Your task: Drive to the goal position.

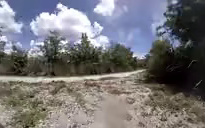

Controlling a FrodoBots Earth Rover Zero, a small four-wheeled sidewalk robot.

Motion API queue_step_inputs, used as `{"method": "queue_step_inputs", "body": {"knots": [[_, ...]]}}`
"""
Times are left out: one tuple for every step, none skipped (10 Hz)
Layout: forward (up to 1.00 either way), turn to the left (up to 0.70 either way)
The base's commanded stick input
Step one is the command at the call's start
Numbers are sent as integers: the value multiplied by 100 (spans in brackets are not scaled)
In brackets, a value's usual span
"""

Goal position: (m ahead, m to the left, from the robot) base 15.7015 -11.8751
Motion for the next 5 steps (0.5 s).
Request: {"method": "queue_step_inputs", "body": {"knots": [[70, 0], [70, 0], [70, 0], [70, 0], [70, 0]]}}
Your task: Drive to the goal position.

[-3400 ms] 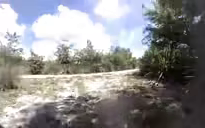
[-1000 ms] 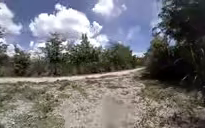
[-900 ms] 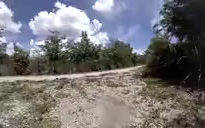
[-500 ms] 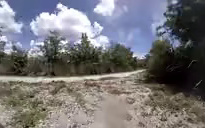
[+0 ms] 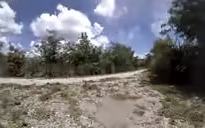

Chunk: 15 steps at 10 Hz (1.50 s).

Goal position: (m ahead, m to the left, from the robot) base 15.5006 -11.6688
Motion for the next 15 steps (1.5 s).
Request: {"method": "queue_step_inputs", "body": {"knots": [[70, 0], [70, 0], [70, 0], [70, 0], [70, 0], [70, 0], [70, 0], [70, 0], [70, 0], [70, 0], [70, 0], [70, 0], [70, 0], [70, 0], [70, 0]]}}
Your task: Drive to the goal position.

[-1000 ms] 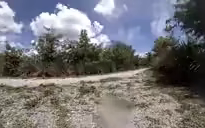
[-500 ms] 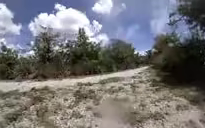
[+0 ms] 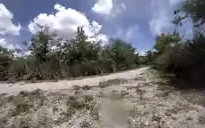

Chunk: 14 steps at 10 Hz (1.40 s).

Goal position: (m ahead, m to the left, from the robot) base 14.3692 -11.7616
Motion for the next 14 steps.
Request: {"method": "queue_step_inputs", "body": {"knots": [[70, 0], [70, 0], [70, 0], [70, 0], [70, 0], [70, 0], [70, 0], [70, 0], [70, 0], [70, 0], [70, 0], [70, 0], [70, 0], [70, 0]]}}
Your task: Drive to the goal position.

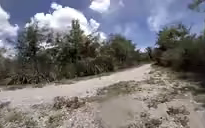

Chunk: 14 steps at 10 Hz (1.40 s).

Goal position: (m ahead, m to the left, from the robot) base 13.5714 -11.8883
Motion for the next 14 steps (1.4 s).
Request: {"method": "queue_step_inputs", "body": {"knots": [[69, 0], [68, -5], [68, -25], [68, -34], [68, -34], [68, -34], [68, -21], [67, -28], [68, -7], [68, 0], [68, 0], [68, -3], [69, -35], [70, -35]]}}
